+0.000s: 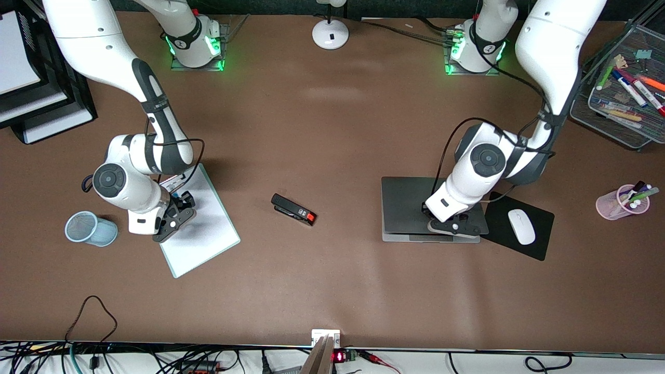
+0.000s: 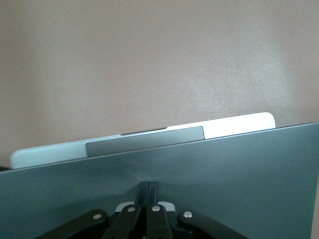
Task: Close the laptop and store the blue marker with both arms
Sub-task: 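Push the laptop lid down with the left gripper while the right gripper holds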
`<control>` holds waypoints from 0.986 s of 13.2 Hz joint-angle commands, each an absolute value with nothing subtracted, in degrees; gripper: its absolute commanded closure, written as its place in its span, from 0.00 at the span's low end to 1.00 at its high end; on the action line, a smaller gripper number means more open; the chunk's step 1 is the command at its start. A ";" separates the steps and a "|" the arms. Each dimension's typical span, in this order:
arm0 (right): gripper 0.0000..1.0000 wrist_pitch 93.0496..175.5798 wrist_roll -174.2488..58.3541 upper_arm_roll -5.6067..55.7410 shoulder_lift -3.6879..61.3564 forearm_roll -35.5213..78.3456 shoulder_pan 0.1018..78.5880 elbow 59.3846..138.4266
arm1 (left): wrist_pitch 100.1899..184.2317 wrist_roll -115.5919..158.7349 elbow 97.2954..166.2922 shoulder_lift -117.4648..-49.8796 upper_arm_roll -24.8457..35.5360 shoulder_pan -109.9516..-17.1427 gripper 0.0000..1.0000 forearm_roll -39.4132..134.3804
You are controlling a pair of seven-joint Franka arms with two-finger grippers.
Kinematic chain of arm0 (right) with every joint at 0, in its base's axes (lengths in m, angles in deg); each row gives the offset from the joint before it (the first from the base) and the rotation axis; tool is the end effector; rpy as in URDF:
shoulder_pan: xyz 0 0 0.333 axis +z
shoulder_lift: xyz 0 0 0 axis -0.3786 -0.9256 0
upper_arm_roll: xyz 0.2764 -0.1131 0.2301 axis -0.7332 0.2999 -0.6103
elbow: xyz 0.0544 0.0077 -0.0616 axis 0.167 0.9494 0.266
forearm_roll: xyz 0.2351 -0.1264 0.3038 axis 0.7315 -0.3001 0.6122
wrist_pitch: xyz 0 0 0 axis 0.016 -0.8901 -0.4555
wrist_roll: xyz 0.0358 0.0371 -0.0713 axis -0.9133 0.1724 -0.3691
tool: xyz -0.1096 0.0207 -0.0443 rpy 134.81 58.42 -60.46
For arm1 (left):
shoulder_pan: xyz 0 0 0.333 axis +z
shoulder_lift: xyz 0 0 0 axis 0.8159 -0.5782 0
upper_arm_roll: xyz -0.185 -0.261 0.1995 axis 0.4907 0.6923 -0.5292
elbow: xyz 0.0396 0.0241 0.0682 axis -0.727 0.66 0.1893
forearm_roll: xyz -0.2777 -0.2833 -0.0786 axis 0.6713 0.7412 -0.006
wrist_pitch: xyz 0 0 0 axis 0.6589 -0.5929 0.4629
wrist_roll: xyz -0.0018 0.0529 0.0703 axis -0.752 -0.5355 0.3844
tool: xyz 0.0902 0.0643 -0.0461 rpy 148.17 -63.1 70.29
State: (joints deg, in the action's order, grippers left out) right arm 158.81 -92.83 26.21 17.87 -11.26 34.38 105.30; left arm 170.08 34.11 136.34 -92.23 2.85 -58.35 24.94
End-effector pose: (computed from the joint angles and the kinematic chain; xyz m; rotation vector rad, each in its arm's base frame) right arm 0.6854 0.0745 0.2310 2.9020 1.1542 0.0044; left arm 0.6740 -0.2155 0.2622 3.0796 -0.2087 0.2101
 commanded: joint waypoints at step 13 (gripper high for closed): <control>0.58 160.11 -93.26 26.21 17.41 -10.51 32.35 105.70 | 173.07 34.55 134.21 -95.42 1.00 -57.66 1.00 22.76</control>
